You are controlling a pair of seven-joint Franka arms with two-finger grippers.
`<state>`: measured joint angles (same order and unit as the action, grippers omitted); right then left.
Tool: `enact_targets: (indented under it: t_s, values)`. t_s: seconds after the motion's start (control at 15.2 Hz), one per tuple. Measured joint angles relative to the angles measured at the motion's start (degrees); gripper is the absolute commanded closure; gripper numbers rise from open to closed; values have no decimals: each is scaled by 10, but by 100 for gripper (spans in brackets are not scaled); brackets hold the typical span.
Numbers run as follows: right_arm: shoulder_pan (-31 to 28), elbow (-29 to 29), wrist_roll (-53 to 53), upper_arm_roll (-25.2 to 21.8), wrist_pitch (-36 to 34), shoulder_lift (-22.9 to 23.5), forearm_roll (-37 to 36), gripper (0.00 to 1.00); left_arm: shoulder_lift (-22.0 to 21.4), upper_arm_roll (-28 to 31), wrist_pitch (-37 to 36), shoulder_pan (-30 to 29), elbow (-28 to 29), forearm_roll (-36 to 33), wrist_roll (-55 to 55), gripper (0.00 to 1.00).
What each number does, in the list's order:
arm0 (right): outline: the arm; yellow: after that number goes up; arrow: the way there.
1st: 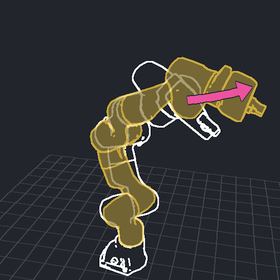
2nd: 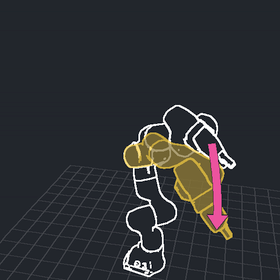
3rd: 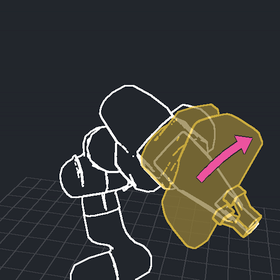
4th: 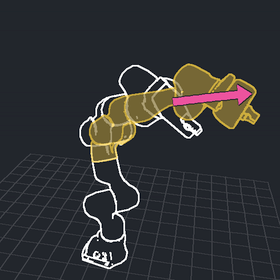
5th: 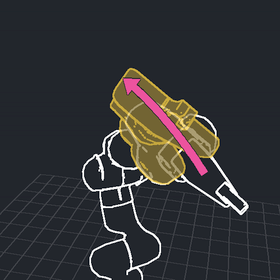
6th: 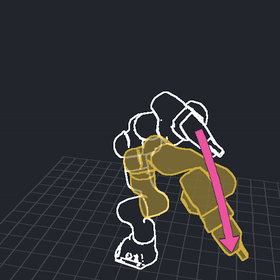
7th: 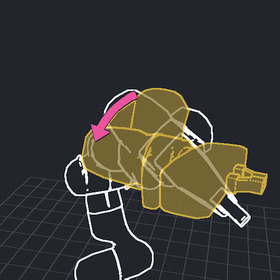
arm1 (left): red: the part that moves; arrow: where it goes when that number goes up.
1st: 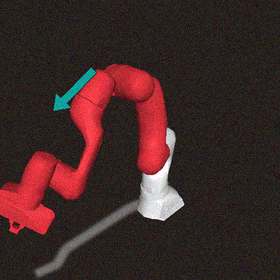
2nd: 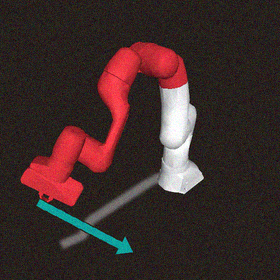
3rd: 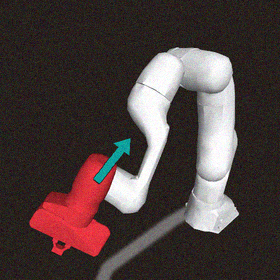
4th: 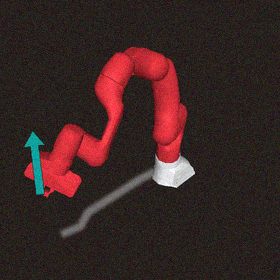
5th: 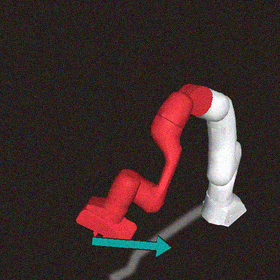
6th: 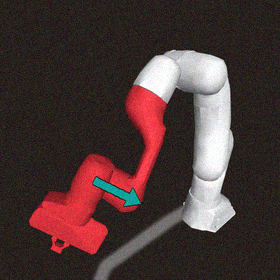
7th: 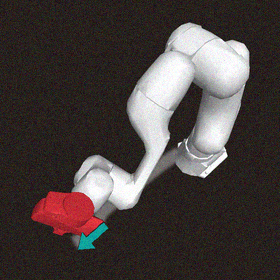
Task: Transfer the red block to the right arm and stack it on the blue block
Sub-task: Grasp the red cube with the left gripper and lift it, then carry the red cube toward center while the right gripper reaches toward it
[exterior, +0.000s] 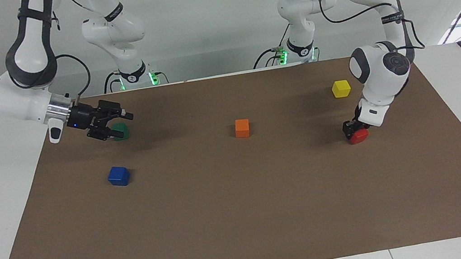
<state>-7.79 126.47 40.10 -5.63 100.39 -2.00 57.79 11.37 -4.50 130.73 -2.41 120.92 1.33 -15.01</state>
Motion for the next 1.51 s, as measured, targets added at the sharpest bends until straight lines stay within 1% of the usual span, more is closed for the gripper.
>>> enact_targets:
  t_s: [0.13, 0.4, 0.53, 0.59, 0.72, 0.79, 0.86, 0.99, 1.12, 1.32, 1.51]
  values:
    - [3, 16, 33, 4, -8, 8, 64, 0, -5, -10, -80, 14, -57, 33, -87, 100]
    - [7, 33, 85, 6, -89, 29, 161, 0, -38, -40, -289, 75, -214, 72, -298, 100]
    - [8, 41, 131, 6, -147, 63, 212, 0, -63, -73, -353, 87, -271, 124, -406, 100]
    - [12, 43, 157, 6, -179, 89, 238, 0, -77, -92, -368, 89, -287, 146, -459, 100]
    - [30, 44, 191, 7, -231, 140, 289, 0, -98, -144, -373, 91, -298, 162, -564, 100]
    - [43, 44, 199, 7, -252, 157, 318, 0, -103, -172, -366, 94, -299, 164, -617, 100]
    - [60, 46, 201, 7, -270, 168, 351, 0, -105, -197, -344, 96, -299, 167, -675, 100]
    - [101, 51, 202, 8, -296, 174, 419, 0, -104, -231, -272, 98, -293, 182, -813, 100]
    - [145, 61, 202, 9, -320, 172, 492, 0, -104, -240, -230, 104, -277, 193, -923, 100]
    - [201, 84, 212, 10, -376, 171, 580, 0, -108, -239, -212, 108, -253, 255, -962, 100]
    - [233, 104, 239, 11, -415, 177, 620, 0, -121, -238, -196, 108, -219, 289, -963, 100]
